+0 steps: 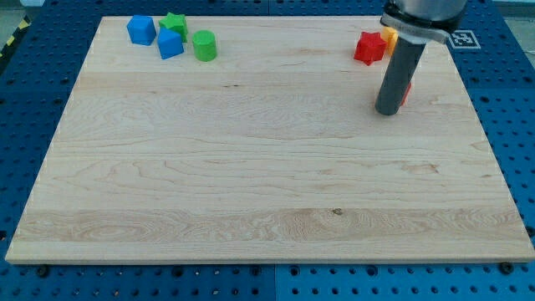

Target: Slide the red circle to yellow heart

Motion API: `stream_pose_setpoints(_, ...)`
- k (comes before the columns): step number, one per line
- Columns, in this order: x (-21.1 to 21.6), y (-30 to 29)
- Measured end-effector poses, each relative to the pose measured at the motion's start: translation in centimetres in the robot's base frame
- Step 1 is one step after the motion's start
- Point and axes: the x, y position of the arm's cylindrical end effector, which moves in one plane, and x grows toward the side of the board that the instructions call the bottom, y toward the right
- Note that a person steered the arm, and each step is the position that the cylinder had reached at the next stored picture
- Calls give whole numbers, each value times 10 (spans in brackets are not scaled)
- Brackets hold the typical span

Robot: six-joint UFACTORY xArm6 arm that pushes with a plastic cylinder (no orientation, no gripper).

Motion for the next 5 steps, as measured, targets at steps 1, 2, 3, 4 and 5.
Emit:
stream_pose_setpoints(1,-23,10)
stream_pose_setpoints(2,-45,20)
stream_pose_setpoints(3,-66,29)
stream_pose_setpoints(4,-71,30)
stream_pose_setpoints(5,-48,27)
